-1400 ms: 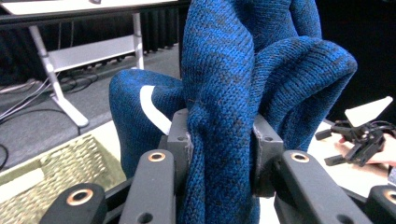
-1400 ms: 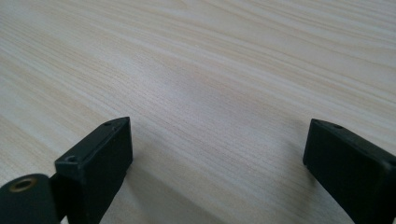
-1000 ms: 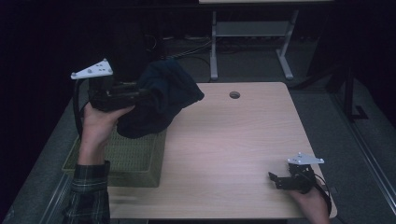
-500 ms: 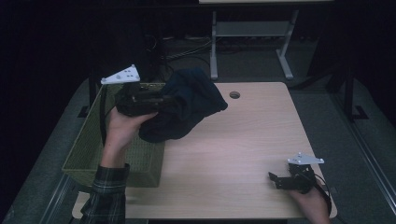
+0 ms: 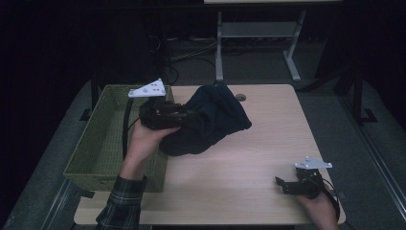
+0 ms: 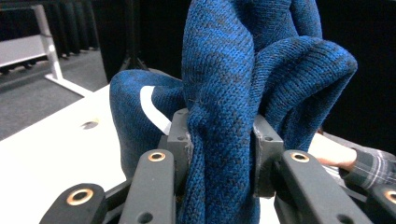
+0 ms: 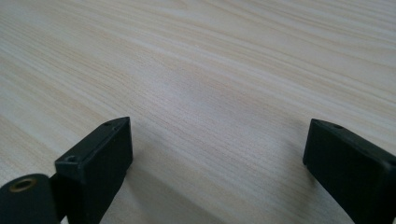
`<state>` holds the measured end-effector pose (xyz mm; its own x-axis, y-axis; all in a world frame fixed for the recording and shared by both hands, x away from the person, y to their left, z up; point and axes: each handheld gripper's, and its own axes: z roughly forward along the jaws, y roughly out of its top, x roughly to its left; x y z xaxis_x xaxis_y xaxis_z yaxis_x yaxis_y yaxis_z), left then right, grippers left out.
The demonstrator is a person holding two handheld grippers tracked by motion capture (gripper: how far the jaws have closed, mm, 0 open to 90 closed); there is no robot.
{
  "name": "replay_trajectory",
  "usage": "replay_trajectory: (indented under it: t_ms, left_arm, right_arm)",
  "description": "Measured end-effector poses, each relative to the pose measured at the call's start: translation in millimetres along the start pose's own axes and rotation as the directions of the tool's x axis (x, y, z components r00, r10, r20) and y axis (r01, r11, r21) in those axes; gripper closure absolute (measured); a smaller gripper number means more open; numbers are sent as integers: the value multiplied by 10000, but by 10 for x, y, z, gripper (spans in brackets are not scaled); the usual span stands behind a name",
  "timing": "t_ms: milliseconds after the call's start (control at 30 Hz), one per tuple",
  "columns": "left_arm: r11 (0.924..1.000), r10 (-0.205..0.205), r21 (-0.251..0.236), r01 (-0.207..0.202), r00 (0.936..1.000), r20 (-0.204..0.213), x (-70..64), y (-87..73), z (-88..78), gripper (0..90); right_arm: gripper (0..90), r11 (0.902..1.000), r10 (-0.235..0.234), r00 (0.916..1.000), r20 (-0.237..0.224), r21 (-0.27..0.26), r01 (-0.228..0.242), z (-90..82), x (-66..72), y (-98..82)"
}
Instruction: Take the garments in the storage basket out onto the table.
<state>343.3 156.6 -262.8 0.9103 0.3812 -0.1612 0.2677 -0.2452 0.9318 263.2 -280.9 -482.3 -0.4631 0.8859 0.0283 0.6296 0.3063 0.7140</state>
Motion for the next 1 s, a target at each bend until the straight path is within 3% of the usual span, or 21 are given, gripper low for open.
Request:
replay_trajectory:
  t_ms: [467, 667, 1000]
  left_arm:
    - [9992, -221, 345, 189, 9953, 943, -165, -172, 368, 672]
    - [9980, -388, 549, 312, 9889, 1432, -242, -249, 555, 671]
    - [9934, -818, 961, 621, 9727, 2173, -354, -439, 868, 671]
  right_arm:
    - [77, 10000, 2, 10000, -11, -1, -2, 0, 0, 0]
    - [77, 10000, 4, 10000, -9, -1, -4, 0, 0, 0]
    - [78, 10000, 4, 10000, -11, -2, -4, 0, 0, 0]
